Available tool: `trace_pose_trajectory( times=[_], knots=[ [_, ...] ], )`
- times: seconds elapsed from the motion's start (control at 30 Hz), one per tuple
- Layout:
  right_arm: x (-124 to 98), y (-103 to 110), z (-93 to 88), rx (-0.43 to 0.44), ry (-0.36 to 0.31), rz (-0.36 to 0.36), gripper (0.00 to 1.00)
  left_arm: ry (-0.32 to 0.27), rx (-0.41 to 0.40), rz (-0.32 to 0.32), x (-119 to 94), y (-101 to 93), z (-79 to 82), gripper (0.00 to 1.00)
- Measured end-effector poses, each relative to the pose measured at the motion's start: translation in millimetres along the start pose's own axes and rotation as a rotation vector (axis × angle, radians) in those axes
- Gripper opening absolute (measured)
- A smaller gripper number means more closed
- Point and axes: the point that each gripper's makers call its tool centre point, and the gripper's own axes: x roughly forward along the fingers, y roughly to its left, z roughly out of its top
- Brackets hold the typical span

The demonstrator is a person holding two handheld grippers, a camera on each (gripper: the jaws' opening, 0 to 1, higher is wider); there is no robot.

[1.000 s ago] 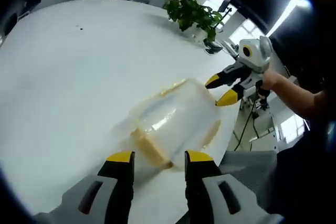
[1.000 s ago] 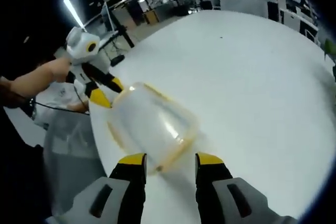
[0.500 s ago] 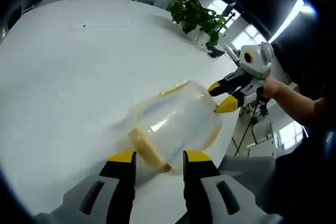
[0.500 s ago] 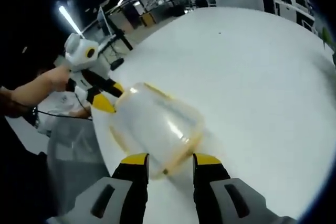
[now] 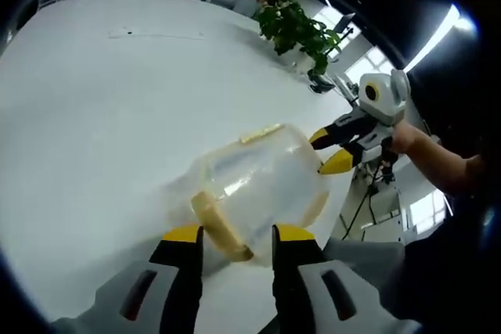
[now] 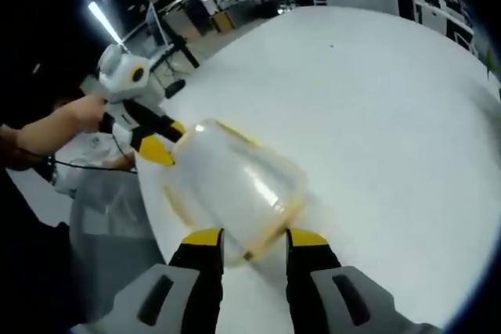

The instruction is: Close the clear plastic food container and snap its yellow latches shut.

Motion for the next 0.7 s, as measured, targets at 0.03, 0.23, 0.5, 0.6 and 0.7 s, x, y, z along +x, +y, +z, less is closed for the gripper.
trace_pose_trajectory(
  times=[0.03, 0.23, 0.5, 0.6, 0.7],
  knots=[
    [-0.2, 0.0, 0.1, -0.001, 0.001, 0.000, 0.29, 0.003, -0.001, -0.002, 0.2, 0.3, 0.0, 0.31],
    [-0.3, -2.2, 1.2, 0.045, -0.004, -0.002, 0.26, 0.015, 0.001, -0.010, 1.0, -0.2, -0.2, 0.30],
    [-2.2, 2.1, -3.2, 0.065, 0.031, 0.008, 0.24, -0.018, -0.072, -0.005, -4.2, 1.8, 3.9, 0.26],
    [-0.4, 0.7, 3.5, 0.053, 0.018, -0.005, 0.24, 0.009, -0.060, -0.020, 0.6, -4.0, 3.7, 0.26],
    [-0.8, 0.8, 1.9, 0.072, 0.020, -0.008, 0.23, 0.014, -0.069, -0.019, 3.2, -2.1, 1.9, 0.26]
  ],
)
